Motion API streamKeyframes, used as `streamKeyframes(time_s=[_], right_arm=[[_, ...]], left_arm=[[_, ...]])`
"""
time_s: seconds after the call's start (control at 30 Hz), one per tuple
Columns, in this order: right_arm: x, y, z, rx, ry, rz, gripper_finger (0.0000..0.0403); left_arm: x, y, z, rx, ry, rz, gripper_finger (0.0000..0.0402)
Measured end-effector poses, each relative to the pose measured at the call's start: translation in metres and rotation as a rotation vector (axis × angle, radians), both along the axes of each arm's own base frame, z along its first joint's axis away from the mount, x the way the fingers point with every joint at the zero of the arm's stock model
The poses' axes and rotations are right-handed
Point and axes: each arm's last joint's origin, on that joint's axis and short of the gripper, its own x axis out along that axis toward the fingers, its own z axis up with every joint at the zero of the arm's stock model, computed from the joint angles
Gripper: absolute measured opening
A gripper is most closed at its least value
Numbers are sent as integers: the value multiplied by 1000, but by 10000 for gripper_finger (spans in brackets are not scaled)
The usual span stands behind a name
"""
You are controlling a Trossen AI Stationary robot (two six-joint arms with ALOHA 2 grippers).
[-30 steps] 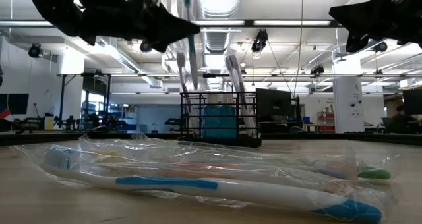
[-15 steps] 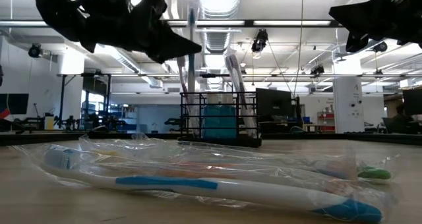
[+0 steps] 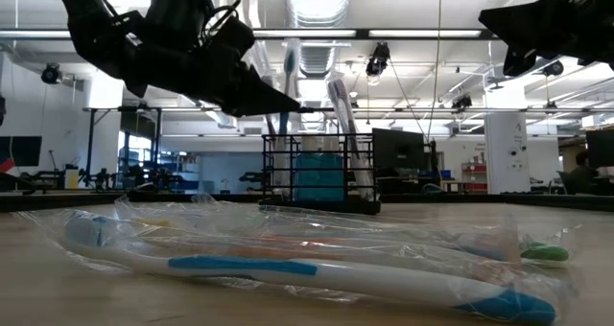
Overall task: Pick & Place toothbrushing station
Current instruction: Put the top blue toothbrush into the black organizer
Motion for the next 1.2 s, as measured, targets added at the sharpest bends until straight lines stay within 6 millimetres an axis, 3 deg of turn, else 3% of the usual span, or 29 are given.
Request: streamKeyframes(time_s=[0.33,0.7,0.97,1.2], right_arm=[[0,0,0,0,0,0,8],[0,0,0,0,0,0,8],[0,0,0,5,-1,-5,8],[0,0,0,9,-3,-7,8]], left_arm=[[2,6,-11,-2,44,21,25],[1,6,-11,-62,53,34,77],[-1,8,-5,-138,31,24,151],[-14,6,16,-159,28,26,215]])
